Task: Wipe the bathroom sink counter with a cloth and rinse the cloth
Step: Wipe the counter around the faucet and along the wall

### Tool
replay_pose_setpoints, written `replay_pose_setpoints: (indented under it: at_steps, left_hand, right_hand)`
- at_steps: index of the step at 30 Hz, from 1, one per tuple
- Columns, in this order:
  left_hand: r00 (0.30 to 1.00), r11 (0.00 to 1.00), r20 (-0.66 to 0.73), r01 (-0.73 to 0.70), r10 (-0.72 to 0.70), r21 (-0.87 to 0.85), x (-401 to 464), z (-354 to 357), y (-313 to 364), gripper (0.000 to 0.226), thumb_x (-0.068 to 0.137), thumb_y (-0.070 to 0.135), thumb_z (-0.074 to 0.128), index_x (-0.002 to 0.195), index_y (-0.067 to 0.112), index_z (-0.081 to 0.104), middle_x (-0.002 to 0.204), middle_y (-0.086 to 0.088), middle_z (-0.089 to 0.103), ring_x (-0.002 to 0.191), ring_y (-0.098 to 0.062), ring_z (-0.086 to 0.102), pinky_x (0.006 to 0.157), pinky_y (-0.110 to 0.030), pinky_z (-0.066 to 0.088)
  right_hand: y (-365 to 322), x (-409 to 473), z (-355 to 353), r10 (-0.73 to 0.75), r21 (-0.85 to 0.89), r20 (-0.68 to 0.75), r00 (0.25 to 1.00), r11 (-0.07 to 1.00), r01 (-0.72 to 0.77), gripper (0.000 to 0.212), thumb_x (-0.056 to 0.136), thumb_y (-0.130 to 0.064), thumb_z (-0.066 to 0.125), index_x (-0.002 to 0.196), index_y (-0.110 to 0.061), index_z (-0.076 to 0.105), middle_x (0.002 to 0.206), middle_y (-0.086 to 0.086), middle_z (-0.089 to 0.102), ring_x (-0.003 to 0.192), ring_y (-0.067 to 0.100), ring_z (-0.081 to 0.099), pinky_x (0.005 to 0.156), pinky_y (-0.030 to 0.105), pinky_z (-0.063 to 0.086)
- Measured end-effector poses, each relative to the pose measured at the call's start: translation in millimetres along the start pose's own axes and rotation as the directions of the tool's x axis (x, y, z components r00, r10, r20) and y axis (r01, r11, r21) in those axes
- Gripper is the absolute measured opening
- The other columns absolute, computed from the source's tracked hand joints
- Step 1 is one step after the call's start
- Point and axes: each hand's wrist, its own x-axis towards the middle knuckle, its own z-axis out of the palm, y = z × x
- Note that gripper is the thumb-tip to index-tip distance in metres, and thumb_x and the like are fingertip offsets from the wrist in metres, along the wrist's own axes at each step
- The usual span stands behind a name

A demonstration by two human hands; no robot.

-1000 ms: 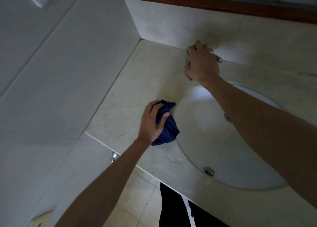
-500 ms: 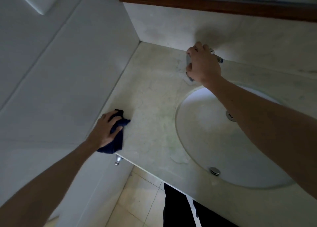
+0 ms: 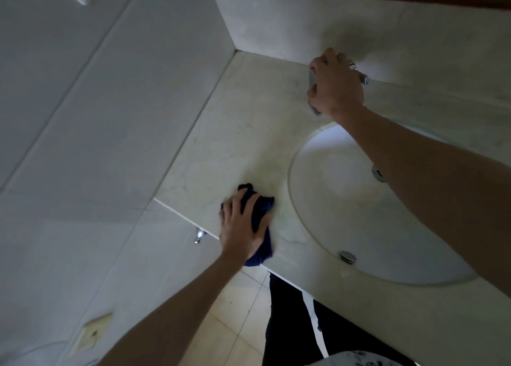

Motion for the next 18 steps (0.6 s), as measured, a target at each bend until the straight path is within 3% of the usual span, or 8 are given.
replay_pose_setpoints:
  at_steps: [4,10,15,18]
  left_hand:
    - [0.993,0.994,-0.015,0.113,-0.113,-0.003,-24.4,15.1,51.6,0.045,0.095,0.054,0.054,0.134,0.032,0.052,0.147,-0.001,0.043,0.125,-0.031,0.044,0.106,-0.048,0.039]
    - [0.987,0.988,-0.033,0.155,-0.154,0.018,-49.0,35.9,120.2,0.033,0.098,0.048,0.051,0.124,0.03,0.059,0.139,-0.005,0.048,0.117,-0.034,0.048,0.097,-0.051,0.044]
    - [0.996,1.0,0.085,-0.023,0.025,-0.014,-37.6,54.4,176.4,0.029,0.093,0.035,0.058,0.12,0.025,0.054,0.134,-0.005,0.048,0.116,-0.035,0.048,0.096,-0.053,0.046]
    - [0.99,0.986,0.101,-0.088,0.103,-0.138,-9.0,63.5,214.4,0.034,0.093,0.027,0.059,0.126,0.022,0.053,0.141,-0.006,0.043,0.119,-0.036,0.045,0.097,-0.051,0.044]
  right_hand:
    - [1.3,0.2,1.5,0.0,-0.002,-0.005,1.0,1.0,0.0,0.037,0.088,-0.019,0.058,0.122,-0.004,0.053,0.128,0.018,0.046,0.119,0.037,0.046,0.081,0.047,0.049]
    - [2.2,1.0,5.7,0.013,0.002,-0.012,1.0,1.0,-0.013,0.038,0.09,-0.021,0.061,0.125,-0.006,0.053,0.131,0.017,0.045,0.12,0.036,0.046,0.081,0.048,0.05]
    - [4.8,1.4,8.5,0.002,0.054,-0.043,0.999,0.999,0.0,0.036,0.088,-0.018,0.063,0.121,-0.007,0.056,0.129,0.014,0.048,0.121,0.034,0.047,0.082,0.049,0.053]
    - [6.1,1.2,8.7,-0.007,0.069,-0.044,0.999,0.998,0.01,0.035,0.088,-0.017,0.063,0.121,-0.008,0.056,0.129,0.014,0.048,0.121,0.034,0.046,0.083,0.05,0.053]
